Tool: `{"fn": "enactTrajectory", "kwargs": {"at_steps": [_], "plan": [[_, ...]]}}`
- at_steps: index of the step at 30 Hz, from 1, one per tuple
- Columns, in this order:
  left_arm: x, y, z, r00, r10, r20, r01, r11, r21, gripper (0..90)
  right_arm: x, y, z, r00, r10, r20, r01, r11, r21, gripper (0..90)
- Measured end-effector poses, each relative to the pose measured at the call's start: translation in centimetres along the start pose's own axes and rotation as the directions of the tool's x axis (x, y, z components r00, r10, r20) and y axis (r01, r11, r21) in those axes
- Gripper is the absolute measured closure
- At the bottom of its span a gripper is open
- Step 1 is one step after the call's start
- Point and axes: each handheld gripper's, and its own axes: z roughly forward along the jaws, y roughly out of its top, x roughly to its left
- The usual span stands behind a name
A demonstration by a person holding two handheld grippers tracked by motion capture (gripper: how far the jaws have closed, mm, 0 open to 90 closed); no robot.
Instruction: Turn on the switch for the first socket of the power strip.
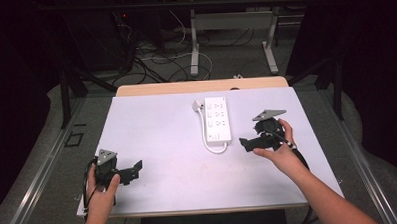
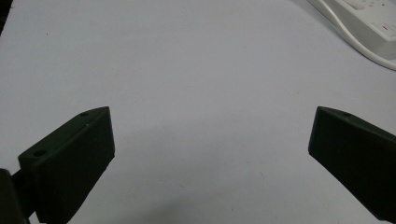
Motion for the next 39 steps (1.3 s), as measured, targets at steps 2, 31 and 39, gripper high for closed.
{"fn": "enactTrajectory", "kwargs": {"at_steps": [2,31,39], "plan": [[0.1,0.0,0.0,1.0000,0.004,-0.007,-0.004,1.0000,0.002,0.3,0.1,0.4,0.1,1.0000,0.004,0.002,-0.004,1.000,0.003,7.1],[0.1,-0.1,0.2,1.0000,0.007,0.003,-0.007,1.0000,0.004,0.3,-0.5,5.9,1.8,0.9996,-0.001,0.029,0.000,0.998,0.058,13.2],[0.2,-0.1,0.2,0.9999,0.007,0.008,-0.007,1.0000,0.005,0.3,-0.8,6.9,3.0,0.9992,0.029,0.029,-0.030,0.998,0.050,15.4]]}}
